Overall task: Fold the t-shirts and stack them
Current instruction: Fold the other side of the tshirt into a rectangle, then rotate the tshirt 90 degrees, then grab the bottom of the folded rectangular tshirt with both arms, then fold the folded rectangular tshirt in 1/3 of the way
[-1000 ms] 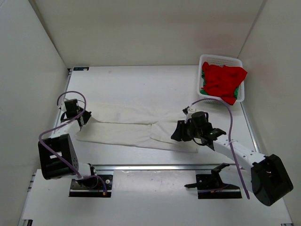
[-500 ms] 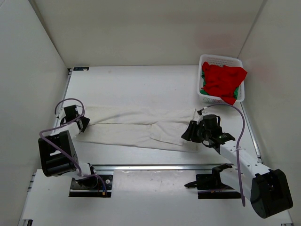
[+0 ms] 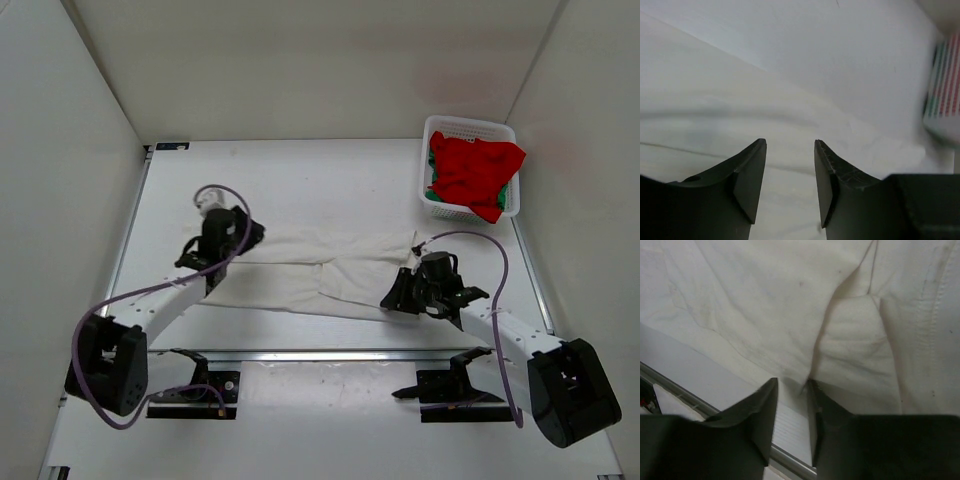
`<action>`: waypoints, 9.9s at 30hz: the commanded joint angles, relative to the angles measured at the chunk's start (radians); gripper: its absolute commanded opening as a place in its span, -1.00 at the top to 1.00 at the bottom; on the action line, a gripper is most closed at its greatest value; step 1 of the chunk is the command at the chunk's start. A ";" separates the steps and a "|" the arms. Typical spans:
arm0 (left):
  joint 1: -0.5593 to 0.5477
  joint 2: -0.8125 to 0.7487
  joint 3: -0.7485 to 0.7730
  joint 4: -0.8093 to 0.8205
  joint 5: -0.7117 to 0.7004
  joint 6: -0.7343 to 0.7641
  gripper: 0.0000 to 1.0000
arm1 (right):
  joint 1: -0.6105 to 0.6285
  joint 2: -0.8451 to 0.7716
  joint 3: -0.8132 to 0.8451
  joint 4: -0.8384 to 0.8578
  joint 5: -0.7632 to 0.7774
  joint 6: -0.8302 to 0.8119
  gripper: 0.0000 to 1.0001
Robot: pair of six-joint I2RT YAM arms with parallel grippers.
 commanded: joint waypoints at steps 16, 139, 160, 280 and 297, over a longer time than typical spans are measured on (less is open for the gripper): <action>-0.027 0.052 -0.266 0.109 0.183 -0.026 -0.01 | -0.098 -0.219 -0.042 -0.200 -0.095 0.031 0.94; -0.107 -0.033 -0.085 -0.223 0.384 0.163 -0.11 | -0.172 1.064 1.114 -0.063 0.251 -0.141 0.46; -0.078 -0.139 -0.105 -0.308 0.384 0.174 0.65 | -0.101 1.265 2.080 -0.793 0.207 -0.352 -0.04; -0.224 0.304 0.035 0.133 0.362 -0.078 0.39 | 0.048 0.851 1.024 -0.123 -0.063 -0.243 1.00; -0.170 0.321 -0.123 0.211 0.381 -0.089 0.41 | 0.091 1.150 1.260 -0.177 -0.039 -0.229 0.99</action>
